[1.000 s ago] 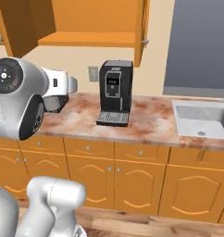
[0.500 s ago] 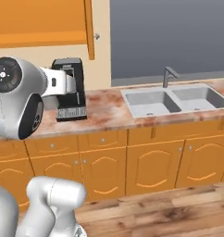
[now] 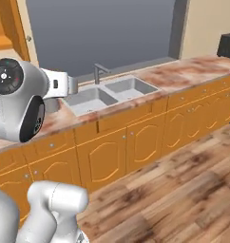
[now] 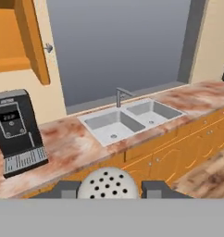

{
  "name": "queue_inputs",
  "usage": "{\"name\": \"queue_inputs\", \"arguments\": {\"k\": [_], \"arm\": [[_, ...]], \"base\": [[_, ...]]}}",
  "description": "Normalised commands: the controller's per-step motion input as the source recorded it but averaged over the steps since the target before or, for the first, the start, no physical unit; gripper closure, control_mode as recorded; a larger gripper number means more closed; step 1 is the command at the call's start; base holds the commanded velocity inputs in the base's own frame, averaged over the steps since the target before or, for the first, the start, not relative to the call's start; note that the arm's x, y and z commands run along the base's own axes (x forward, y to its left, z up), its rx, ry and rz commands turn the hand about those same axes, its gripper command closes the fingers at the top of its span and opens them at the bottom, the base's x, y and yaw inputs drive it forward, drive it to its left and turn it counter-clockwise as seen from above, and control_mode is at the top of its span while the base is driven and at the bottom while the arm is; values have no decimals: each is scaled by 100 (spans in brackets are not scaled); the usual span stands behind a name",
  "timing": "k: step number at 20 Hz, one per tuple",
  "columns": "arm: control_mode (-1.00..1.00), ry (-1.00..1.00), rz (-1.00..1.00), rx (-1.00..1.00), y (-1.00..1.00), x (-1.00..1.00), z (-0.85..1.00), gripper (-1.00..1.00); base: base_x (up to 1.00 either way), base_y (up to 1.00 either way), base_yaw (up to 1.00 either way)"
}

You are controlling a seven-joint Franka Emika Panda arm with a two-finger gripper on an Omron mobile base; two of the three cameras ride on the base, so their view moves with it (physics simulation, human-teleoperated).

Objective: Retrieve the shaker from the cabinet and place it next the steak on a plate on the dining table.

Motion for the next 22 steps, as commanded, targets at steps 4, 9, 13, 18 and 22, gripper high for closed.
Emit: {"name": "queue_inputs", "arguments": {"k": [4, 9, 13, 18, 22], "arm": [[100, 0, 0, 0, 0, 0, 0, 100], [100, 0, 0, 0, 0, 0, 0, 100], [100, 0, 0, 0, 0, 0, 0, 100], [100, 0, 0, 0, 0, 0, 0, 100], [100, 0, 0, 0, 0, 0, 0, 100]], "base": [[-2, -28, -68], [-22, -30, -64], [-33, -32, -60], [-33, -34, -55], [-10, -43, -44]]}}
